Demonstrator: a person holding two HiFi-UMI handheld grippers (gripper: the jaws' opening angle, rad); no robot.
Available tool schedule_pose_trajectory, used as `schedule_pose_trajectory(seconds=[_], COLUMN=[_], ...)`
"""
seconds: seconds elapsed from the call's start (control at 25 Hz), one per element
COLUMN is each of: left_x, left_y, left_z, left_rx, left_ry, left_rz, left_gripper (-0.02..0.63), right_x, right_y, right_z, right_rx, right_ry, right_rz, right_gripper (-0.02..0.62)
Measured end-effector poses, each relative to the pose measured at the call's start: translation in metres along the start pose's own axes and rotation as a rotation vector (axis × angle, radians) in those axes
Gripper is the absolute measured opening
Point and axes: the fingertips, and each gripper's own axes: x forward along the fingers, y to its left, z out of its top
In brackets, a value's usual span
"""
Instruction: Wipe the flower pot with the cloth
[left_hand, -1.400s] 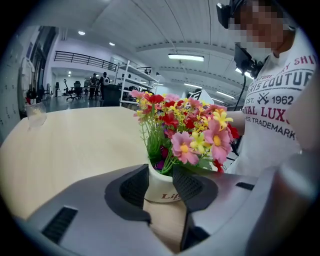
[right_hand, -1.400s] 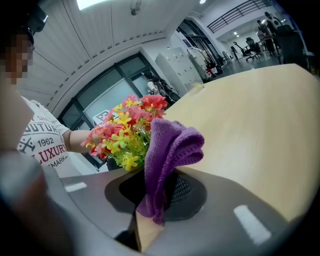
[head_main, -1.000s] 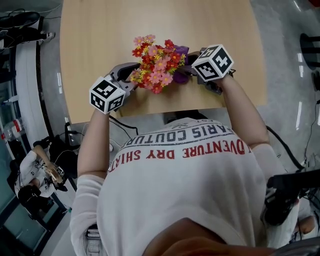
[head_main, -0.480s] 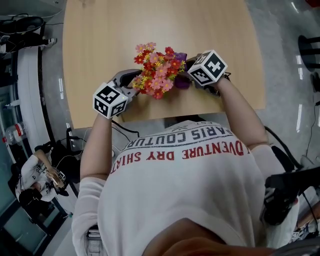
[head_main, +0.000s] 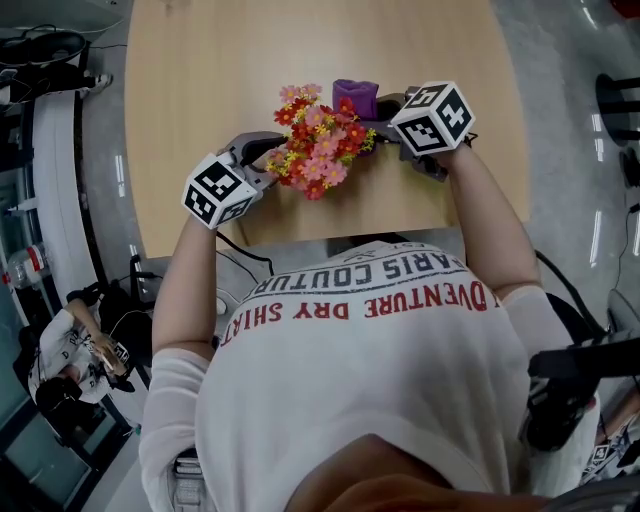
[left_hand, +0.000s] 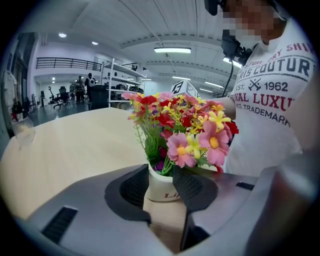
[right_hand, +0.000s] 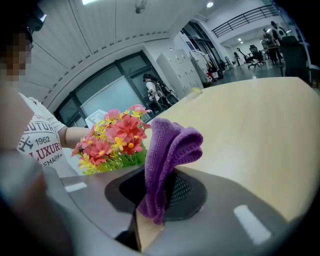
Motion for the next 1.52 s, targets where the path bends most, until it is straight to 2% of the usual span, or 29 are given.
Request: schedule_pose_trajectory(seconds=[0.16, 0.36, 0.64, 0.8, 1.08, 1.32, 1.52], left_x=[0.005, 0.0, -0.004, 0.0, 0.004, 0.0, 0.014], left_y=[0.008, 0.001, -0.001, 0.004, 0.005, 0.005, 0.015], left_z=[0.005, 0.001, 0.006, 0.002, 0.003, 0.008, 0.013], left_rx=[0.032, 0.019, -0.019, -0.04, -0.071, 0.006, 0.13], left_ry=[0.028, 0.012, -0.032, -0.048, -0.069, -0.029, 0.04], left_rz=[-0.027, -0.04, -0.033, -0.027, -0.039, -0.076, -0.12], left_gripper=[0.15, 0.15, 0.15, 0.15, 0.15, 0.15, 0.15], right_x=[0.006, 0.02, 0.029, 0.042, 0.04, 0.02, 0.009], right_y=[0.001, 0.013, -0.001, -0.015, -0.019, -0.012, -0.01], right_z=[0.009, -0.005, -0.024, -0.036, -0.038, -0.008, 0.018], right_rx=[-0.017, 0.004, 0.051, 0.028, 0.018, 0.036, 0.033], right_ry=[0.025, 0.046, 0.094, 0.139, 0.156, 0.061, -0.016], right_rz=[0.058, 0.075, 0.02, -0.026, -0.008, 0.024, 0.128], right_gripper=[0.067, 0.067, 0.067, 0.064, 0.066, 0.066, 0.066])
